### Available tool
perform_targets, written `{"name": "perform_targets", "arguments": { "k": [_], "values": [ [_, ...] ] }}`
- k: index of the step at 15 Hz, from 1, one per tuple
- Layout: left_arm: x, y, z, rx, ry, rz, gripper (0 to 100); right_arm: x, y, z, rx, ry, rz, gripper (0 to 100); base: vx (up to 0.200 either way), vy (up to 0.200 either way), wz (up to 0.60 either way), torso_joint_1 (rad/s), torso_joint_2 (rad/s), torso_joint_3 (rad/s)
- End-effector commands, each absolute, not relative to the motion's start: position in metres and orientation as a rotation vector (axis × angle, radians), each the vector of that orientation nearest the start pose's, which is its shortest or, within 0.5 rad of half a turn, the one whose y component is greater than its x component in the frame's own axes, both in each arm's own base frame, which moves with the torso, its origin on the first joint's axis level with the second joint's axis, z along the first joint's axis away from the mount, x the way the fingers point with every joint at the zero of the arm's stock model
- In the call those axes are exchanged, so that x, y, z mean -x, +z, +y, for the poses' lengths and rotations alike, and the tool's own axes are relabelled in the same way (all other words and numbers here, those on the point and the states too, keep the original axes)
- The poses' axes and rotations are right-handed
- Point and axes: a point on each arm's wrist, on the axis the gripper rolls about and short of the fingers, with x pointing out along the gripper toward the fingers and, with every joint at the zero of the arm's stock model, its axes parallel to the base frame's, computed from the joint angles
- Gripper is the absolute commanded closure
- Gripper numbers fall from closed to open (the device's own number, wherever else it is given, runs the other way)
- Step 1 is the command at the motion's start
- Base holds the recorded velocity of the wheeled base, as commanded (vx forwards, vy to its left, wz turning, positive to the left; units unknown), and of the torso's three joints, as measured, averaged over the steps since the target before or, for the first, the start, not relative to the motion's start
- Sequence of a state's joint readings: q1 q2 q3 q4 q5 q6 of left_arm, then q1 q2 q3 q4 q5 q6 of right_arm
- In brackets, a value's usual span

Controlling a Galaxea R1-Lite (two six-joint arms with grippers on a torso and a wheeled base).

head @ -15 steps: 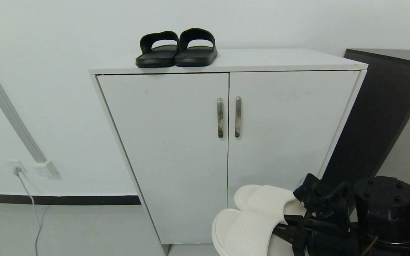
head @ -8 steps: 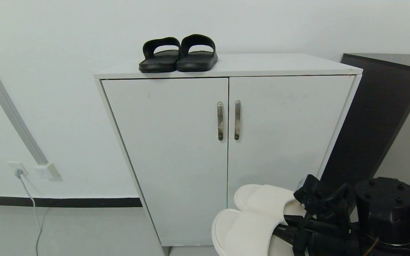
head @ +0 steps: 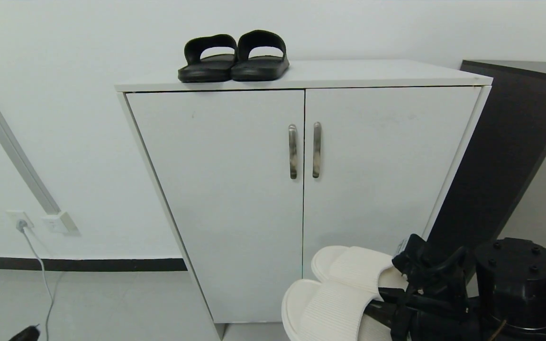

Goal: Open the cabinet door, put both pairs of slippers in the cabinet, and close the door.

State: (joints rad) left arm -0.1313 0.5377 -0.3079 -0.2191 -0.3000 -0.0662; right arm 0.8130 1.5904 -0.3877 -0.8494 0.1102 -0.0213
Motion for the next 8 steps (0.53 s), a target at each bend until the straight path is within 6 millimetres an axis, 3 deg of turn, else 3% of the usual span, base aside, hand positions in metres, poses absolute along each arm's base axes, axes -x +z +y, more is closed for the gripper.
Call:
{"name": "perform_targets", "arguments": {
  "k": [1, 8],
  "values": [
    [-0.09, 0.203, -0.022, 0.075, -0.546, 0.112, 0, -0.16, 0.128, 0.172, 0.146, 0.917, 0.335, 100, 0.0, 0.0, 0.0, 0.0, 0.0, 0.0],
    [-0.157, 0.24, -0.068, 0.07, -0.765, 0.098, 0, -0.153, 0.127, 0.174, 0.16, 0.944, 0.336, 100, 0.0, 0.0, 0.0, 0.0, 0.0, 0.0]
  ]
}}
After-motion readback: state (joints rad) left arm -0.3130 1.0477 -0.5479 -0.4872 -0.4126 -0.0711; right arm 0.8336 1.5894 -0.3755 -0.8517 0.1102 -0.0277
